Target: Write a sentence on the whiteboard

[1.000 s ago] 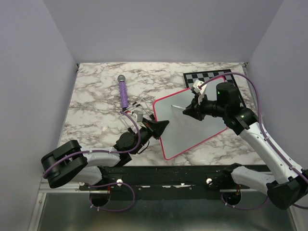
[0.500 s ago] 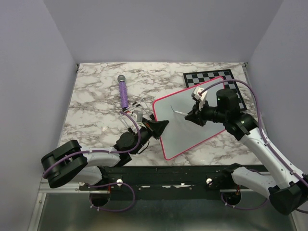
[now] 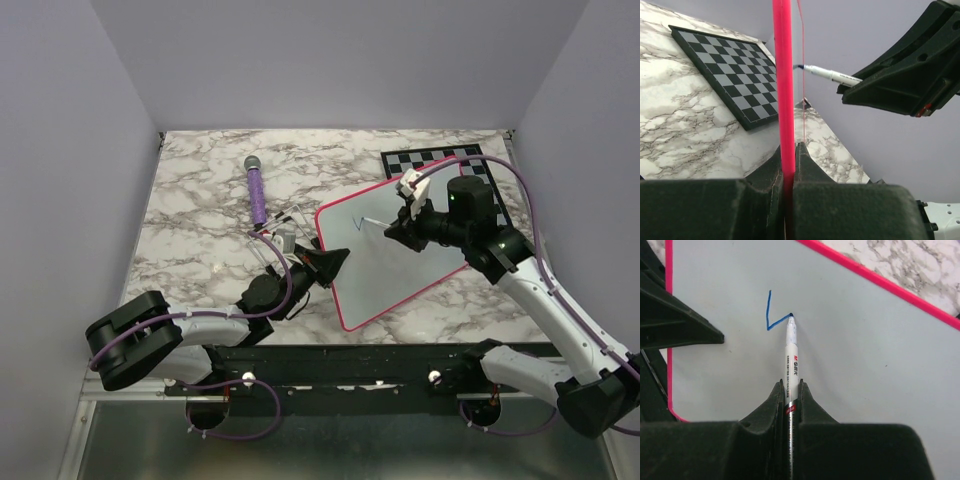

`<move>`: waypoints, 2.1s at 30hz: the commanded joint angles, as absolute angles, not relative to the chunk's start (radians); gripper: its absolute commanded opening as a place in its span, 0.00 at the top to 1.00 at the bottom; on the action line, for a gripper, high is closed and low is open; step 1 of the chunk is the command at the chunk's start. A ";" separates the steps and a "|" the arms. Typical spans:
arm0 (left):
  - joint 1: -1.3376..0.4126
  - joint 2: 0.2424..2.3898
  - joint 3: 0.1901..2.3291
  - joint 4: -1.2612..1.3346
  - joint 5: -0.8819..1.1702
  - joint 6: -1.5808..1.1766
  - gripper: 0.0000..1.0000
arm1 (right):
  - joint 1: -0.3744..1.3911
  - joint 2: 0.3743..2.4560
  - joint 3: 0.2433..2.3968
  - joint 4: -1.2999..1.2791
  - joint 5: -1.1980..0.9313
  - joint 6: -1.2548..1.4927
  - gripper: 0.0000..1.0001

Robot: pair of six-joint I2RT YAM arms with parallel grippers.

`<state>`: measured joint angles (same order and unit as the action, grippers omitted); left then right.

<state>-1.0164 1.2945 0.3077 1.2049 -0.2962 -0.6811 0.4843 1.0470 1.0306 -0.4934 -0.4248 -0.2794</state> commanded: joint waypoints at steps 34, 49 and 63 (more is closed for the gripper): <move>-1.022 1.308 0.295 1.203 -0.337 -0.617 1.00 | 0.488 1.042 1.015 -0.538 -0.535 -0.360 0.99; -1.022 1.324 0.301 1.206 -0.328 -0.623 1.00 | 0.488 1.051 1.043 -0.525 -0.515 -0.341 1.00; -1.022 1.316 0.298 1.204 -0.330 -0.620 1.00 | 0.488 1.052 1.009 -0.529 -0.518 -0.345 1.00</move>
<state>-1.0168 1.3083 0.3027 1.2232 -0.3080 -0.6933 0.4843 1.0523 1.0145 -0.5251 -0.5179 -0.3416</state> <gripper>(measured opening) 0.086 0.138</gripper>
